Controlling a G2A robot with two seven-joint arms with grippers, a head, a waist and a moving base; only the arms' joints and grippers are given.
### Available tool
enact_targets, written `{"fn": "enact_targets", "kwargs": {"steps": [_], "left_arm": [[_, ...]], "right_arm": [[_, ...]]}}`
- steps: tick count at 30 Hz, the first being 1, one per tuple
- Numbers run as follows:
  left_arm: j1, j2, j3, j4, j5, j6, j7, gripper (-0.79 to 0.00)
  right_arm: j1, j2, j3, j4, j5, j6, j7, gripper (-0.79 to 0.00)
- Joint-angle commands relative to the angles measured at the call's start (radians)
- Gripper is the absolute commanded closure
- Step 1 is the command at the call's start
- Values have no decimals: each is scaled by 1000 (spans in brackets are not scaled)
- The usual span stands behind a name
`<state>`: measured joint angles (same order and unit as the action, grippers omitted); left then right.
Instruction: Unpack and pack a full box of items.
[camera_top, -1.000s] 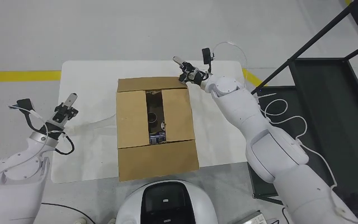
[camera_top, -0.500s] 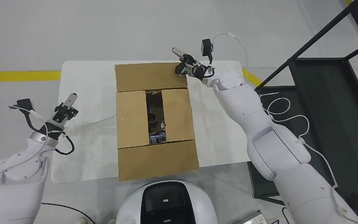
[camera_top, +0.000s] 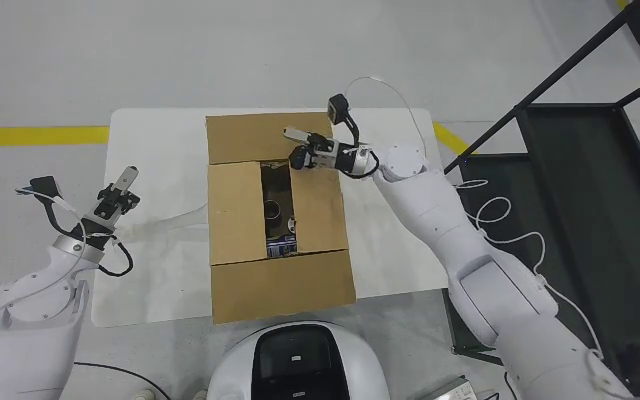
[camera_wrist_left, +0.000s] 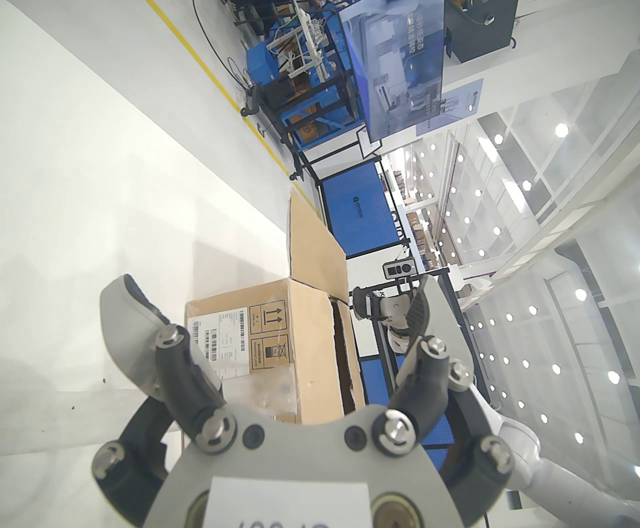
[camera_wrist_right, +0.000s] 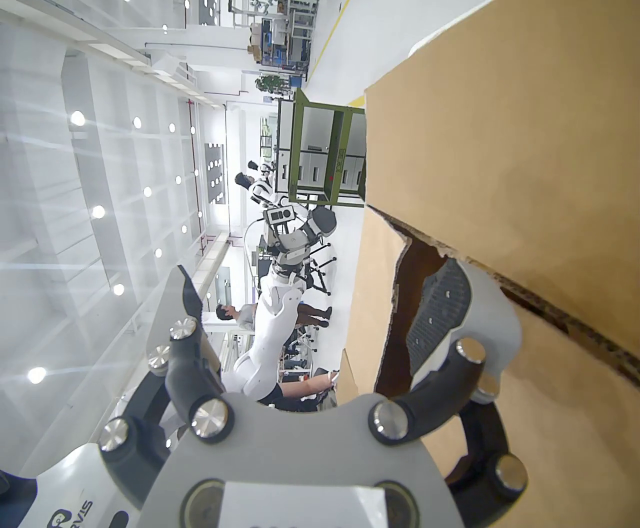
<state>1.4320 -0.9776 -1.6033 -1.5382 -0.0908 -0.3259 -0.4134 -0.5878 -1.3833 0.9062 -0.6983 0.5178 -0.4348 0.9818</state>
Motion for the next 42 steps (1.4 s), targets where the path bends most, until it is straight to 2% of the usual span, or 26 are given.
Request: {"fn": "enact_targets", "kwargs": {"steps": [1,6,11,17,19,22,25,32,36,39,42], "left_arm": [[0,0,0,0,0,0,0,-785],[0,0,0,0,0,0,0,-785],[0,0,0,0,0,0,0,-785],[0,0,0,0,0,0,0,-785],[2,0,-1,-26,15,-13,-6,-785],[13,7,-22,-76,43,-77,-74,-785],[-2,14,-36,-66,21,-148,-184,-785],[-131,23,6,62,-154,-225,-482,-785],[-220,25,37,168,-309,-228,-639,-785],[-268,24,49,225,-332,-221,-659,-785],[-268,24,49,225,-332,-221,-659,-785]], "right_arm": [[-41,20,30,-82,-26,27,-20,-785],[-172,69,108,-304,-123,128,-86,-785],[-299,103,161,-498,-198,240,-96,-785],[-379,120,165,-611,-255,315,-59,-785],[-391,121,155,-626,-268,329,-51,-785],[-400,120,138,-638,-278,340,-43,-785],[-403,118,123,-640,-283,339,-42,-785],[-406,116,114,-643,-277,330,-45,-785],[-406,116,114,-643,-277,330,-45,-785],[-406,116,114,-643,-277,330,-45,-785],[-406,116,114,-643,-277,330,-45,-785]]}}
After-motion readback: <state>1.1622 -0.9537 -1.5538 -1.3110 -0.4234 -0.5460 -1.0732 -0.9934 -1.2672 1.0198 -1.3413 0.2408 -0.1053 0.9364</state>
